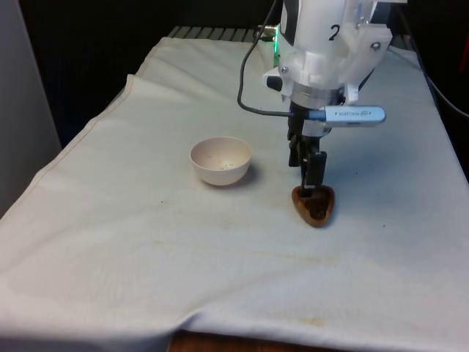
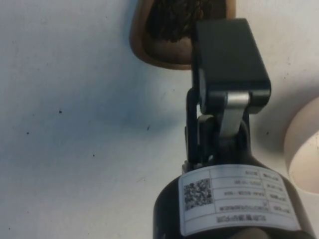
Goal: Pour the coffee beans from the cup into the bowl.
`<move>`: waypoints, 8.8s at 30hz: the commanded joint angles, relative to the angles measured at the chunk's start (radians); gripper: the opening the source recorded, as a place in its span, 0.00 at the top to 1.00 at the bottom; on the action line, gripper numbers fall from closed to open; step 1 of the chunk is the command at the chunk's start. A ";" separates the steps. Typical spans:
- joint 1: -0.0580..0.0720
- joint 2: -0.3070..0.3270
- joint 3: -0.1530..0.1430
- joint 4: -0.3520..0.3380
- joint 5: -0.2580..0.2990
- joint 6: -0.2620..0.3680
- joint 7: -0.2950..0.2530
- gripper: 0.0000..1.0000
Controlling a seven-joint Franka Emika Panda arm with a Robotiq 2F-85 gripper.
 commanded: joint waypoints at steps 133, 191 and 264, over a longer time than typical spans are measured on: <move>-0.006 -0.351 -0.128 -0.169 -0.151 -0.276 -0.276 1.00; -0.006 -0.331 -0.213 -0.117 -0.234 -0.310 -0.570 1.00; 0.018 -0.261 -0.176 -0.010 -0.552 -0.436 -0.728 1.00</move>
